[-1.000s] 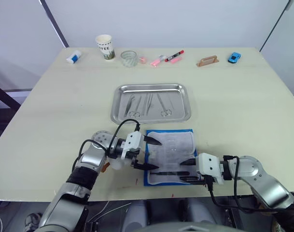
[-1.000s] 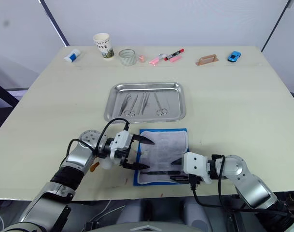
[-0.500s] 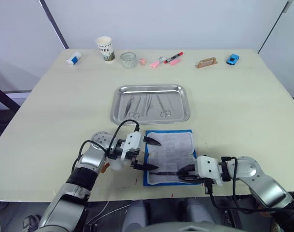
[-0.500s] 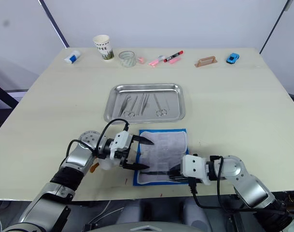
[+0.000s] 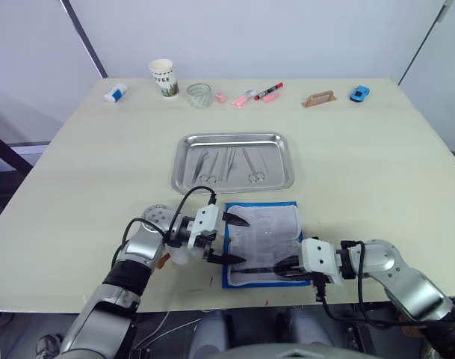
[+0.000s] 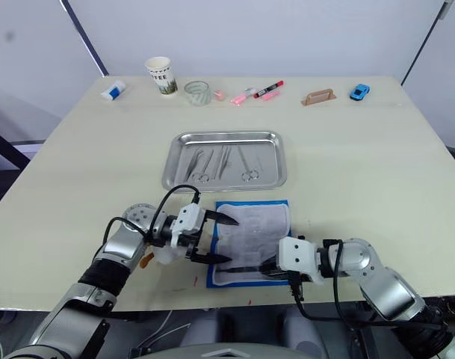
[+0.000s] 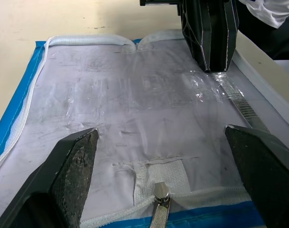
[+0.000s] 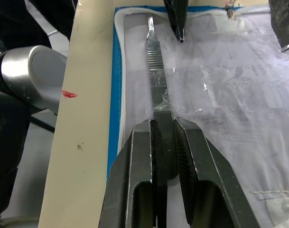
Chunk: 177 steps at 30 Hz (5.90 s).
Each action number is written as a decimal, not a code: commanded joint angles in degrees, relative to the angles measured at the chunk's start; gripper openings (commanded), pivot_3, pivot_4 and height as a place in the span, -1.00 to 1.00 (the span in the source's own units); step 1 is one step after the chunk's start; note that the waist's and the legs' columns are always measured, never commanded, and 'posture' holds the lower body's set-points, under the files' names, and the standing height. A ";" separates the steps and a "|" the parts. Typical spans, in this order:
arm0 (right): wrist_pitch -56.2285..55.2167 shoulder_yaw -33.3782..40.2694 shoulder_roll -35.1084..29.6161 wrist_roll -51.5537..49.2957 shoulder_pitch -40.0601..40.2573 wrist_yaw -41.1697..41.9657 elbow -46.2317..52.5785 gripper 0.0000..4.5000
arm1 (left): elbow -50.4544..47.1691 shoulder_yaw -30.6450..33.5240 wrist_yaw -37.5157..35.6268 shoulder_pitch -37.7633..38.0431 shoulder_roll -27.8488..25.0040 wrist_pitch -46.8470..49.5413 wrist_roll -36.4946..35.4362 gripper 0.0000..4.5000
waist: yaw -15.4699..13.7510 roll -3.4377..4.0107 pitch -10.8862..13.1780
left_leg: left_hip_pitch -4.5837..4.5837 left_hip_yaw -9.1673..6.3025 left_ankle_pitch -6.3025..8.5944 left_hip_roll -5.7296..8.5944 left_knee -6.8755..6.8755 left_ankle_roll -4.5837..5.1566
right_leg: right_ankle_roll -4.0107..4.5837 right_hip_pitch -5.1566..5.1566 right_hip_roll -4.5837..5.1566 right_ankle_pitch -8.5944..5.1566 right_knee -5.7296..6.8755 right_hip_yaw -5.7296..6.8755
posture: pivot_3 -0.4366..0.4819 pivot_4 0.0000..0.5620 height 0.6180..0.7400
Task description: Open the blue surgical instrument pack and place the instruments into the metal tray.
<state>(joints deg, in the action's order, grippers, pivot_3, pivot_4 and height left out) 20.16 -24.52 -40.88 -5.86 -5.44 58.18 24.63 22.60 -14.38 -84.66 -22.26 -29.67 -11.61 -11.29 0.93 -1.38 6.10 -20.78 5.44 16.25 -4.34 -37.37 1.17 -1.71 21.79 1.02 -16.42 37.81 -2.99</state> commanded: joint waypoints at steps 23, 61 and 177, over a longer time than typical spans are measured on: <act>20.89 -0.10 -8.43 2.08 -9.94 -1.07 13.85 -0.97 | 3.69 -2.66 0.59 1.43 0.32 0.59 2.60 1.00 | -0.06 0.19 0.26 | -0.15 -0.06 0.00 0.02 0.00 0.00 | 0.03 0.11 0.04 -0.02 -0.05 0.05 | -0.05 -0.47 1.00; 20.50 0.25 -13.58 3.08 -9.68 -1.12 15.99 -0.97 | 4.26 -5.02 2.30 0.59 0.12 -0.15 4.73 1.00 | -0.18 0.24 0.34 | -0.44 -0.17 0.00 0.04 -0.02 0.00 | 0.04 0.32 0.12 -0.03 -0.12 0.14 | -0.05 -0.47 1.00; 7.04 23.65 25.95 -21.50 -15.51 -18.16 -7.44 0.38 | -27.90 16.38 16.95 12.62 -1.57 25.04 -21.91 1.00 | 1.40 0.01 0.99 | -1.34 -0.52 -0.03 0.07 0.00 -0.02 | -0.37 0.91 0.43 0.11 -0.17 0.43 | -0.05 -0.47 1.00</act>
<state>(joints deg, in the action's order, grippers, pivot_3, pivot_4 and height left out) 27.25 -2.63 -12.85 -24.08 -22.12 35.63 13.45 -0.64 -0.52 -69.57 -10.20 -30.22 9.67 -29.60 2.33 -1.37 7.09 -22.14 4.90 16.22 -4.26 -37.37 1.15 -2.08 22.71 1.47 -16.31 37.63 -2.54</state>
